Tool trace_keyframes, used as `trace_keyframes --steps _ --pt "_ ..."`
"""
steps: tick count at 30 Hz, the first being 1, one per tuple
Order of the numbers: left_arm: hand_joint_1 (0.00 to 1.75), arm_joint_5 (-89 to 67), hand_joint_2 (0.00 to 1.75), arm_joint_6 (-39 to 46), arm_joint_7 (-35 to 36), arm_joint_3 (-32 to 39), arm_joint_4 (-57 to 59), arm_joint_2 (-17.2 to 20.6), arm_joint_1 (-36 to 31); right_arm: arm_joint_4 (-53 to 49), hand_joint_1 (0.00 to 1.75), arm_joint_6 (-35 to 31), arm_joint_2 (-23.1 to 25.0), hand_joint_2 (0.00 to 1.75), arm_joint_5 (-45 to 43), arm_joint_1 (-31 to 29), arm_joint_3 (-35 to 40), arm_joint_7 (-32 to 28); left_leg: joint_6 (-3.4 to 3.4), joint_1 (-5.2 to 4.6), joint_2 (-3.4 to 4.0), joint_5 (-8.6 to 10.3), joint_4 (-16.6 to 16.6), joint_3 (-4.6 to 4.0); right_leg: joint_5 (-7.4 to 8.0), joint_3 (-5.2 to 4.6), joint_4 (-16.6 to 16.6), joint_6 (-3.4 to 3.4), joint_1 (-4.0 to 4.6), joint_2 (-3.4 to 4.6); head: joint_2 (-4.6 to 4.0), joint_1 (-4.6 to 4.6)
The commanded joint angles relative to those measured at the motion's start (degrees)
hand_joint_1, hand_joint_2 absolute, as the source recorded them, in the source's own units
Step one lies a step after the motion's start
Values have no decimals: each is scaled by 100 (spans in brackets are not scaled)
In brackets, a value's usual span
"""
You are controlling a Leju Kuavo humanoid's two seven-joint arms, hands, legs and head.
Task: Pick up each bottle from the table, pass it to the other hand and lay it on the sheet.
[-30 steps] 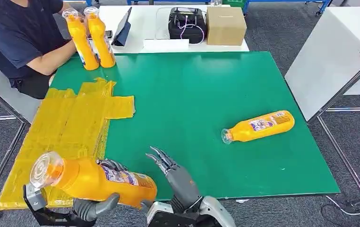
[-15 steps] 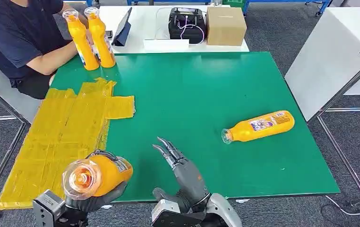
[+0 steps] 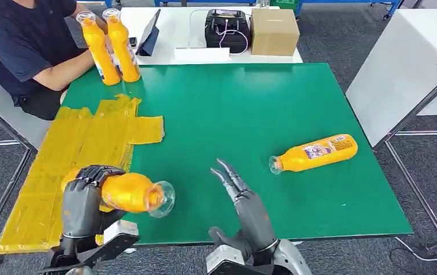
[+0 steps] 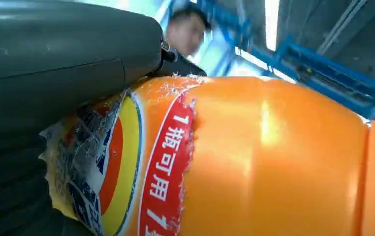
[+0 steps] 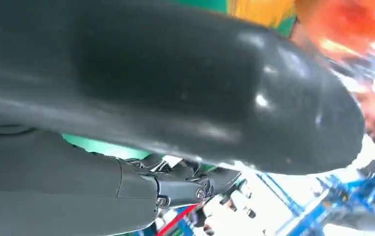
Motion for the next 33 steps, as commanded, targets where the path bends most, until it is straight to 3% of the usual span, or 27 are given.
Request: trace_keyframes --steps 1,6,12,22,23,24,33 --pt "175 -1551 175 15 1024 -159 2132 642 -1128 -606 0 -13 -533 0 -56 123 -181 57 -2 -7 -26 -1 -18 35 -13 40 -11 1 -7 -29 0 4" --pt "175 -1694 175 -103 1214 -171 2343 741 -1294 -655 0 -52 -593 0 -49 120 -161 58 -1 -3 -8 0 -12 31 0 73 -10 7 -3 -14 0 2" --pt "175 -2056 175 -854 1741 -263 2944 1060 -1688 -587 0 -41 -537 0 -6 -16 -41 168 -2 -3 -4 -1 -10 32 -1 72 -6 5 -3 -12 0 2" --pt "175 -1910 175 -1280 1665 -407 2938 1399 -1704 -593 0 45 -631 0 -241 -131 -496 278 0 -1 5 2 -3 13 6 53 -2 7 -2 -2 0 2" --pt "45 -1960 175 -1307 1663 -467 3035 1463 -1789 -579 0 87 -630 0 -288 -178 -547 279 0 -1 3 -3 -4 25 0 67 -4 7 -2 -5 0 2" --pt "0 -1965 175 -1317 1670 -470 3083 1479 -1835 -558 0 123 -633 0 -304 -222 -561 280 0 0 3 2 -3 16 5 57 -2 7 -1 -4 0 2" --pt "0 -2075 175 -1335 1803 -497 3111 1501 -1892 -476 0 137 -560 0 -307 -195 -555 277 -2 -2 4 -3 -6 26 0 67 -4 6 -2 -4 0 2"
